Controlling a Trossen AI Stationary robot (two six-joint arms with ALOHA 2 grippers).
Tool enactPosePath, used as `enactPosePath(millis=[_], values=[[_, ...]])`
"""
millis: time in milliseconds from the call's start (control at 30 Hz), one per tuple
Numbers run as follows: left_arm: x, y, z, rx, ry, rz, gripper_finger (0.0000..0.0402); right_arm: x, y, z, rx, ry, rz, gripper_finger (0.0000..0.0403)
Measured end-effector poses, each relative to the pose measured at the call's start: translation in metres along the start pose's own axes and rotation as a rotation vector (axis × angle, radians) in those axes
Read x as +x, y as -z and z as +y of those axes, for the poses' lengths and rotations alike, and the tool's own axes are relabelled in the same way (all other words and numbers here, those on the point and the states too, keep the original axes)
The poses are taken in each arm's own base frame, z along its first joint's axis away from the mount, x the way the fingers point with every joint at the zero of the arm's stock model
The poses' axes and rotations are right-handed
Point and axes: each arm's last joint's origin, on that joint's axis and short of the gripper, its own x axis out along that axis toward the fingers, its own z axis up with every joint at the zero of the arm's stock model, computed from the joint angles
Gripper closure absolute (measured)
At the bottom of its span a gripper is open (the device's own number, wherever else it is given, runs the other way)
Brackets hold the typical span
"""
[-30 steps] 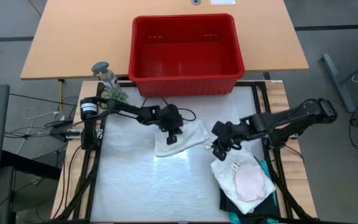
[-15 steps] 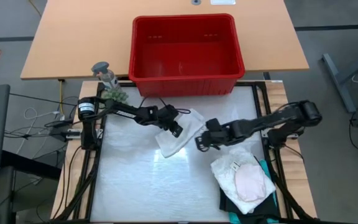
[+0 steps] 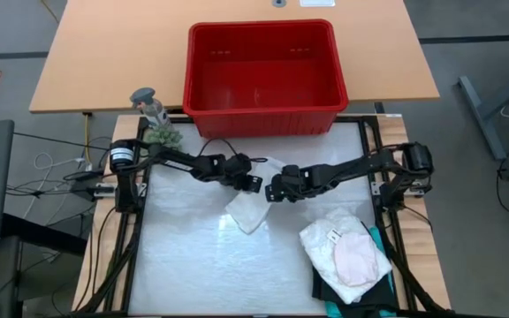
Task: Fold Laundry from Bin
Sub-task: Fold the white boxers
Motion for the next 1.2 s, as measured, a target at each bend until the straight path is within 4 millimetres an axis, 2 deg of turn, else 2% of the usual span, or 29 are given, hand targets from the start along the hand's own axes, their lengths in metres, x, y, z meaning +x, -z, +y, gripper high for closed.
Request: enactPosePath(millis=[267, 600, 667, 833, 1033, 1133, 1200], values=[[-0.003, -0.001, -0.002, -0.026, 0.01, -0.02, 0.0402, 0.009, -0.012, 0.002, 0.077, -0.024, -0.056, 0.0147], [-0.005, -0.002, 0.001, -0.03, -0.037, -0.032, 0.0402, 0.031, -0.012, 0.002, 0.142, -0.018, -0.058, 0.0147], [-0.005, -0.001, 0.002, -0.002, -0.051, -0.015, 0.0402, 0.035, -0.012, 0.002, 0.105, -0.023, -0.054, 0.0147], [-0.017, 0.004, 0.007, 0.204, -0.113, 0.084, 0.0402, 0.04, -0.014, 0.004, 0.054, -0.045, -0.021, 0.0147], [-0.022, 0.0, 0.007, 0.246, -0.113, 0.07, 0.0402, 0.042, -0.028, 0.004, 0.021, -0.075, -0.039, 0.0147], [-0.022, 0.0, 0.009, 0.284, -0.048, 0.149, 0.0402, 0.043, -0.036, 0.002, -0.096, -0.097, 0.027, 0.0147], [-0.023, 0.001, 0.008, 0.312, -0.018, 0.185, 0.0402, 0.043, -0.041, 0.002, -0.101, -0.123, 0.058, 0.0147]])
